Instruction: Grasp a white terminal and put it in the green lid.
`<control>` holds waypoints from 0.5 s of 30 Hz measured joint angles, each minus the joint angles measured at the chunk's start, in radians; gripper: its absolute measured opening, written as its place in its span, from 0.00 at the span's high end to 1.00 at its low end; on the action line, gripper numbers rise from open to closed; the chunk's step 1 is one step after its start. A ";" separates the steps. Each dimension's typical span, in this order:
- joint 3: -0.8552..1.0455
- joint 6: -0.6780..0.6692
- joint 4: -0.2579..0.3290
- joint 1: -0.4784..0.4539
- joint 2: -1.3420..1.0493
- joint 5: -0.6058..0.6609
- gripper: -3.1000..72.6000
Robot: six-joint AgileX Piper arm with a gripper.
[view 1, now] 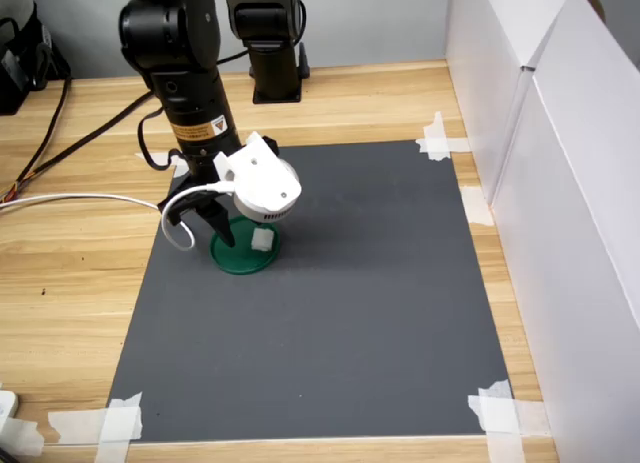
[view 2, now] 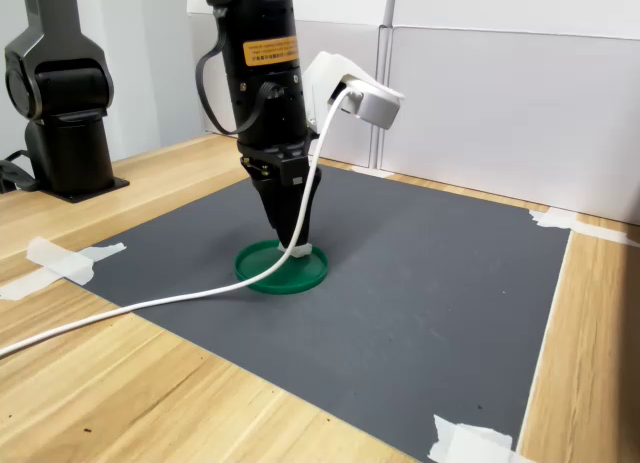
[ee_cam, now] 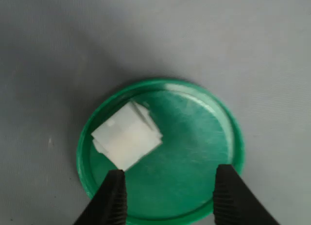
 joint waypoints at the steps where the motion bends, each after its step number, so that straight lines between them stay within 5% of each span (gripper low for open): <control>1: 0.000 0.000 0.002 0.000 -0.006 0.000 0.35; 15: 0.000 0.000 0.058 0.000 -0.133 0.002 0.40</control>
